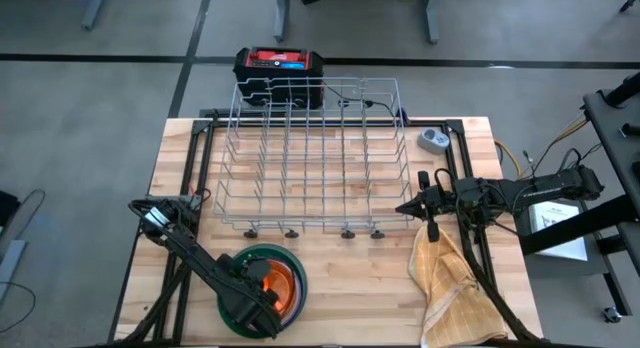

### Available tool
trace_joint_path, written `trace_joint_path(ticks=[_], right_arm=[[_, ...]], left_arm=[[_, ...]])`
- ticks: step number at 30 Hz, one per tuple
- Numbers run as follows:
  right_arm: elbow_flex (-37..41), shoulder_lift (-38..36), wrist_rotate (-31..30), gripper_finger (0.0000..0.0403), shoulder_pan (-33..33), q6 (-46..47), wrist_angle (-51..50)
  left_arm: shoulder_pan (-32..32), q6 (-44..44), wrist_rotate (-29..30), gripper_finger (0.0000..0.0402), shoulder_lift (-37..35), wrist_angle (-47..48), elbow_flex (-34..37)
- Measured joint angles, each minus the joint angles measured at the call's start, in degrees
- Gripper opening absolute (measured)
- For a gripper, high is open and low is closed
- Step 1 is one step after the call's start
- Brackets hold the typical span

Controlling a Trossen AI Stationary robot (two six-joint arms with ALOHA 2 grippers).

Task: Sort dishes
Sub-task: Put the transparent orange plate into the dish rack

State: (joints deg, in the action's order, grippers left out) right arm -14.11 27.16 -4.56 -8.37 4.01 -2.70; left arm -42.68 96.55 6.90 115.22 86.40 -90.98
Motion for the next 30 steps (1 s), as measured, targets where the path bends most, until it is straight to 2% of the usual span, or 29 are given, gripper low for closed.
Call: trace_joint_path(ticks=[16, 22, 30], right_arm=[[0.0, 0.0, 0.0, 0.0002, 0.0, 0.0, 0.0], [0.0, 0.0, 0.0, 0.0002, 0.0, 0.0, 0.0], [0.0, 0.0, 0.0, 0.0002, 0.0, 0.0, 0.0]], left_arm=[[0.0, -1.9, -0.8, 0.0008, 0.0, 0.1, 0.0], [0.0, -2.0, -1.9, 0.0002, 0.0, 2.2, -0.7], [-0.1, -4.0, -1.5, 0.0, 0.0, 3.7, -5.3]])
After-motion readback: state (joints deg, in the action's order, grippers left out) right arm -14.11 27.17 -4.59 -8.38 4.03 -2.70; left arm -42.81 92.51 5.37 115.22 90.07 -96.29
